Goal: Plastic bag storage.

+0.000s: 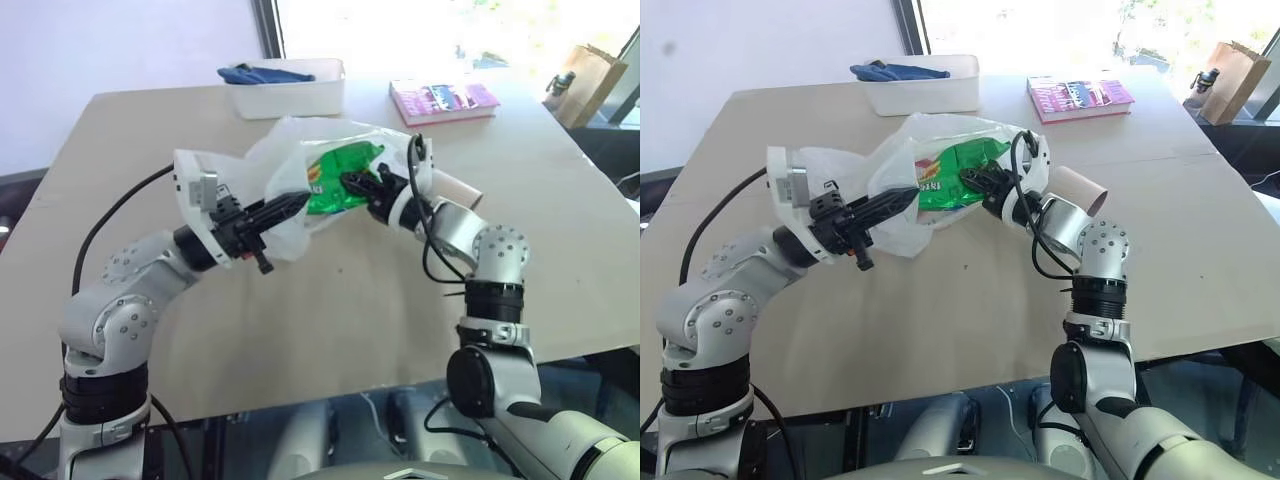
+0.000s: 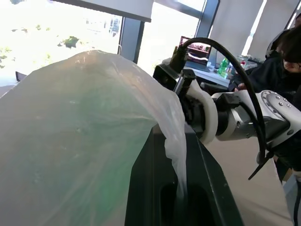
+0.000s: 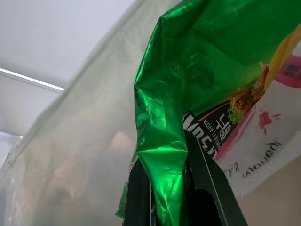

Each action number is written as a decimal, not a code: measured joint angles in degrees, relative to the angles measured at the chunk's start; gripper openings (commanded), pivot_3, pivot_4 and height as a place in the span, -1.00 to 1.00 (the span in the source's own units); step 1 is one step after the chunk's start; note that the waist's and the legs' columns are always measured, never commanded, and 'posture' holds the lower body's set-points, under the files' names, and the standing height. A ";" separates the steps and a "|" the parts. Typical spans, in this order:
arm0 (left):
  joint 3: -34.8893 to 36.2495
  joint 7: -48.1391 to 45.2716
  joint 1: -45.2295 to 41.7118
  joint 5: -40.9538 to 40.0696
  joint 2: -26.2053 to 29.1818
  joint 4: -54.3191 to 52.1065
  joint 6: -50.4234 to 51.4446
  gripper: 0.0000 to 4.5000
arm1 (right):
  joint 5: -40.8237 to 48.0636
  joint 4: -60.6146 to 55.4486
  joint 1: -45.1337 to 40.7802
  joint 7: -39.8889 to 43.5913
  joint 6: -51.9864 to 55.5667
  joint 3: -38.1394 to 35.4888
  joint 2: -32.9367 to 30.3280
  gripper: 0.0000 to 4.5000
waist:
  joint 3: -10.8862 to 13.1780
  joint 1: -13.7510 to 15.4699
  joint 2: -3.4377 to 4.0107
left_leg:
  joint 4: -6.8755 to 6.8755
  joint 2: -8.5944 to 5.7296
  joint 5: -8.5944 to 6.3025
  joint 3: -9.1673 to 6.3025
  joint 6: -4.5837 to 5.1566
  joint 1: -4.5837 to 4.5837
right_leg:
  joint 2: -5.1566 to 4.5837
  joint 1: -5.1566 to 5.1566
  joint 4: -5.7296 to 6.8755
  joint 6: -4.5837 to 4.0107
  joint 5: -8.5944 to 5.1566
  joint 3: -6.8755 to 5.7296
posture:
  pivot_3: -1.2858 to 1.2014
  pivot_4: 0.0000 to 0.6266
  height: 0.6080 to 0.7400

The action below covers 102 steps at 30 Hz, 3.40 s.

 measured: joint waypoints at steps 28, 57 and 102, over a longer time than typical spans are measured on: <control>-5.14 10.27 -3.93 -3.34 -9.24 -2.84 0.51 -1.00 | -15.31 24.91 -6.46 28.19 -13.41 21.57 0.51 -0.43 | 0.00 -0.84 0.00 | -0.04 0.00 0.01 0.11 -0.01 0.09 | 0.10 -0.03 0.05 0.00 0.00 0.36 | 0.03 -0.52 1.00; -2.09 9.24 -5.13 4.28 -11.34 10.69 -9.64 -1.00 | -30.22 -41.70 25.38 12.15 2.34 14.94 -31.05 0.42 | -0.03 0.81 -0.06 | -0.02 -0.04 0.01 0.04 -0.02 0.00 | -0.04 0.02 -0.06 0.00 0.00 0.05 | 0.03 -0.52 1.00; -2.94 2.01 -3.26 4.49 -3.63 1.21 -9.28 -1.00 | -24.31 -47.03 23.64 27.00 -1.74 23.21 -35.08 -0.98 | -0.04 0.63 -0.09 | 0.11 0.05 -0.02 0.06 0.05 0.08 | 0.13 0.10 -0.05 0.02 -0.01 0.09 | 0.03 -0.52 1.00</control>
